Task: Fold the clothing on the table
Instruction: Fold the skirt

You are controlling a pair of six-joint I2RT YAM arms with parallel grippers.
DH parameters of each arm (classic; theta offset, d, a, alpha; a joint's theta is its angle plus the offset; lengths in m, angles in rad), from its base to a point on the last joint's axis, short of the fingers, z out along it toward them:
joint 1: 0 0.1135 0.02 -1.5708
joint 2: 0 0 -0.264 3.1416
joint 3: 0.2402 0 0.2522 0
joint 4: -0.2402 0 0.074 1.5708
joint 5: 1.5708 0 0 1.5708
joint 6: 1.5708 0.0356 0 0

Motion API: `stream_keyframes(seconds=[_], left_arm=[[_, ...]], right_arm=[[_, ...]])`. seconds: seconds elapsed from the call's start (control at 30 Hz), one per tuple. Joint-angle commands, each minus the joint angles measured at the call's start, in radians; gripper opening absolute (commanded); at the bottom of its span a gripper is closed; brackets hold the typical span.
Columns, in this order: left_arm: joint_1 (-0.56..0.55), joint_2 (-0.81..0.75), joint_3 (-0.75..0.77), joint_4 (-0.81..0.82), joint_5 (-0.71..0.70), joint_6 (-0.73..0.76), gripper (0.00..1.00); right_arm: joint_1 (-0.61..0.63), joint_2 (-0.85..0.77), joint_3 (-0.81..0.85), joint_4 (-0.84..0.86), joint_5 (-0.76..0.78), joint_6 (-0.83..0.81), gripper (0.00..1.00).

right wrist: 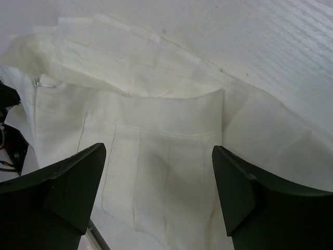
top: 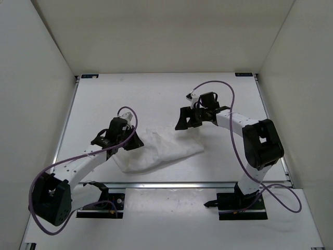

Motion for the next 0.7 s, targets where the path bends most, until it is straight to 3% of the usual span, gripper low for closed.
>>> stream_keyframes(seconds=[0.0, 0.03, 0.3, 0.37, 0.6, 0.67], left_arm=[[0.024, 0.037, -0.008, 0.069, 0.011, -0.012, 0.18], [0.029, 0.044, -0.011, 0.066, -0.001, -0.004, 0.22], [0.061, 0.224, -0.003, 0.095, -0.047, 0.017, 0.19], [0.046, 0.264, 0.023, 0.076, -0.069, 0.032, 0.17], [0.061, 0.307, 0.000, 0.077, -0.086, 0.019, 0.09], [0.063, 0.308, -0.009, 0.074, -0.099, 0.019, 0.07]], right_arm=[[0.012, 0.039, 0.060, -0.013, 0.032, -0.066, 0.80], [0.009, 0.052, 0.064, -0.018, 0.025, -0.067, 0.80], [0.015, 0.159, 0.106, -0.070, 0.013, -0.113, 0.69], [0.012, 0.178, 0.106, -0.065, -0.007, -0.106, 0.60], [-0.016, 0.199, 0.081, -0.038, -0.044, -0.076, 0.06], [-0.043, 0.172, 0.064, -0.006, -0.049, -0.063, 0.00]])
